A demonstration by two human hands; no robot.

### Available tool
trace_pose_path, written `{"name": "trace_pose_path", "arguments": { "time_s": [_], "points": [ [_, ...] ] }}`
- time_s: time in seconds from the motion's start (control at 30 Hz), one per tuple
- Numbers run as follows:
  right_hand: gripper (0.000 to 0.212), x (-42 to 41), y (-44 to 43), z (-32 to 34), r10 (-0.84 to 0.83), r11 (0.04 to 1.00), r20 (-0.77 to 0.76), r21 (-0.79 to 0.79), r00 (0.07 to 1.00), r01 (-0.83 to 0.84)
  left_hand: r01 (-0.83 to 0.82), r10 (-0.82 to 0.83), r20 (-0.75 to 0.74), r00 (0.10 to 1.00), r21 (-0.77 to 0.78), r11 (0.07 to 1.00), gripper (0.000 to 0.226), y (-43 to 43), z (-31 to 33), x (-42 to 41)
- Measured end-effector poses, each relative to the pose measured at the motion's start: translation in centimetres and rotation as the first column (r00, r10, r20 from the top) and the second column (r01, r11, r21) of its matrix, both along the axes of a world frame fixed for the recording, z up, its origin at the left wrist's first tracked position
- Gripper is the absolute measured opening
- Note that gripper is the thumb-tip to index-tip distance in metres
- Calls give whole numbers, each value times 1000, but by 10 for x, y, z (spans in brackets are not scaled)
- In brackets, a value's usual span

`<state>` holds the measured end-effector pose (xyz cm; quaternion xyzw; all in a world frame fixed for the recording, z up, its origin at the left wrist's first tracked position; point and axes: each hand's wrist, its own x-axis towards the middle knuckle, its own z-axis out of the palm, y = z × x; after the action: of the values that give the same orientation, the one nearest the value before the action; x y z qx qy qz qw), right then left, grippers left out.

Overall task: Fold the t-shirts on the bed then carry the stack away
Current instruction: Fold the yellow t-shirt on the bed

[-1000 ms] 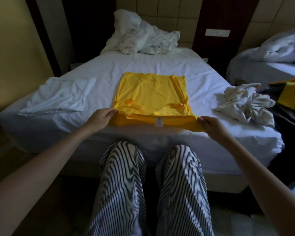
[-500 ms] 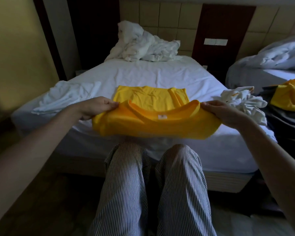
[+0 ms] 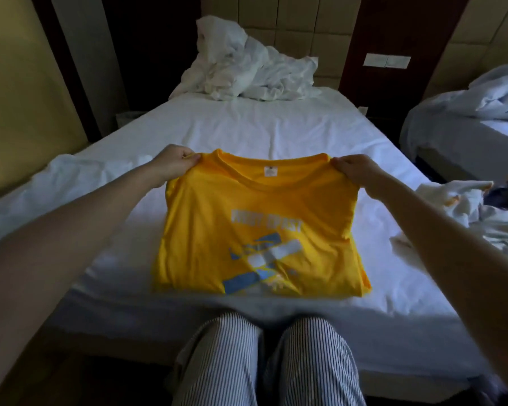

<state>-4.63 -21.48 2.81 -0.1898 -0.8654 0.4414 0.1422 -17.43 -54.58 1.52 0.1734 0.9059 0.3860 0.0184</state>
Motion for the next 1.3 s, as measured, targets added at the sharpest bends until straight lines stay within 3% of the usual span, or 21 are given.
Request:
{"name": "trace_pose_path", "arguments": {
  "time_s": [0.17,0.23,0.3,0.4,0.53,0.63,0.7,0.77,0.83,0.97,1.1,1.2,1.3],
  "points": [
    [35,-87,28,-31,-33,999,30,41,999,32,-97,94,-60,994,-41,994,38,36,-20,-74],
    [40,-115,37,-49,-48,991,58,128,997,41,-130,124,-85,989,-73,989,35,47,-38,-102],
    [43,-135,44,-73,-63,978,119,206,991,38,-144,129,-100,987,-170,975,31,56,-66,-120],
    [27,-144,46,-115,-105,945,209,325,972,32,-231,184,-168,968,-331,915,27,68,-110,-125],
    [34,-141,49,-138,-308,893,-8,342,951,292,-373,263,-389,883,-241,896,30,72,-128,-125],
    [51,-142,63,-135,-453,844,100,369,886,389,-538,496,-215,841,-253,804,48,62,-121,-137],
    [48,-145,69,-134,-431,863,178,366,885,348,-512,524,-70,849,-358,781,50,52,-120,-143],
    [35,-150,71,-132,-400,888,155,310,903,340,-434,450,-22,893,-306,847,40,48,-117,-149],
    [26,-153,74,-127,-399,898,94,241,912,368,-384,377,-69,923,-171,907,27,50,-113,-155],
    [23,-151,88,-120,-417,895,-20,168,909,414,-422,420,-174,890,31,906,16,47,-111,-169],
    [27,-145,86,-127,-372,910,-15,191,928,368,-468,467,-95,879,10,884,26,40,-127,-175],
    [42,-119,75,-138,-308,884,-47,354,950,304,-468,472,-56,880,66,881,44,30,-128,-157],
    [57,-69,61,-141,-402,875,3,296,916,383,-453,458,-113,882,67,889,48,6,-132,-112]
  ]
}}
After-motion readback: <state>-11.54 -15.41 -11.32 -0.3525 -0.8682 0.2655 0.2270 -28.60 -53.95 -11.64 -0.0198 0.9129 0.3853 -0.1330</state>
